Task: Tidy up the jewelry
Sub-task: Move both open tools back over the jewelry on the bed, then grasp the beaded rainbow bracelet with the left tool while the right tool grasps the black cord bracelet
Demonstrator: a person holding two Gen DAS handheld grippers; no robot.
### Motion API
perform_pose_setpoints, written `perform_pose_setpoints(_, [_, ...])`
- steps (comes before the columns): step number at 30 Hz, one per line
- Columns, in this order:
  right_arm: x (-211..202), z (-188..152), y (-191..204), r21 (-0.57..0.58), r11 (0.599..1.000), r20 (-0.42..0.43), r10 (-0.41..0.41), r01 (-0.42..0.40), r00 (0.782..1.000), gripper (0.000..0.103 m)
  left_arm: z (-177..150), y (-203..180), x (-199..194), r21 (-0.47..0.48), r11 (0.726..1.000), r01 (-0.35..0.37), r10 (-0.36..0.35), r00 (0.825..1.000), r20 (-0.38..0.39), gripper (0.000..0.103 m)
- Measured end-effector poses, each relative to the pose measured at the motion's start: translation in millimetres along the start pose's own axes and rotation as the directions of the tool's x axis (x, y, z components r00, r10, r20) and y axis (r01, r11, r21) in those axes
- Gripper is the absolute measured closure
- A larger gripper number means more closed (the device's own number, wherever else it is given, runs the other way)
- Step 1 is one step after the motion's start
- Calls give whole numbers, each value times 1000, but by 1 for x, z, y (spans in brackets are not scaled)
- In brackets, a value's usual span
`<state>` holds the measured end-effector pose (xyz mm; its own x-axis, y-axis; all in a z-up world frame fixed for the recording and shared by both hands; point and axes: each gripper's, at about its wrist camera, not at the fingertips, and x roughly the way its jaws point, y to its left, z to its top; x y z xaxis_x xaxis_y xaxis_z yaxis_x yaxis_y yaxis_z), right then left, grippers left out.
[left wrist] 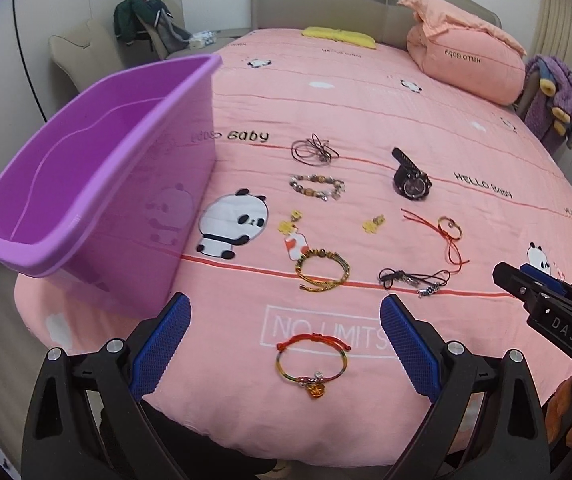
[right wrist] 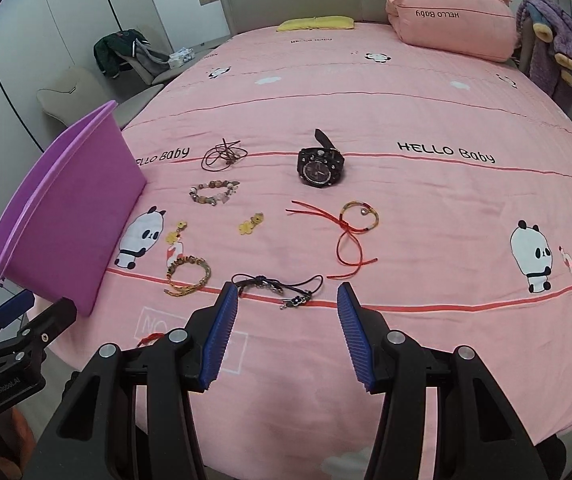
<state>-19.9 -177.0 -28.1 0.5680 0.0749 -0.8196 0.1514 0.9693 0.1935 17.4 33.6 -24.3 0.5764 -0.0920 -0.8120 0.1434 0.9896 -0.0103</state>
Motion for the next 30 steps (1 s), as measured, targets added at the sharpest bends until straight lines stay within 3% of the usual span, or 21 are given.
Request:
perform_pose_setpoints(9, [32,-12,-15,22,1000,-39,-19,20,999,49,-3,-3,52,-10,1000,4,-4,997,-76,9])
perform_pose_setpoints(19, [91,-17,-16,-27,999,-99,-30,28,995,49,5,0,106,-31,999,8,-11,995,-97,9])
perform_pose_setpoints(30, [126,-9,-15,-50,997,-122,-63,58,990,49,14,4,156,-50,998,-27,19,987,-158,9])
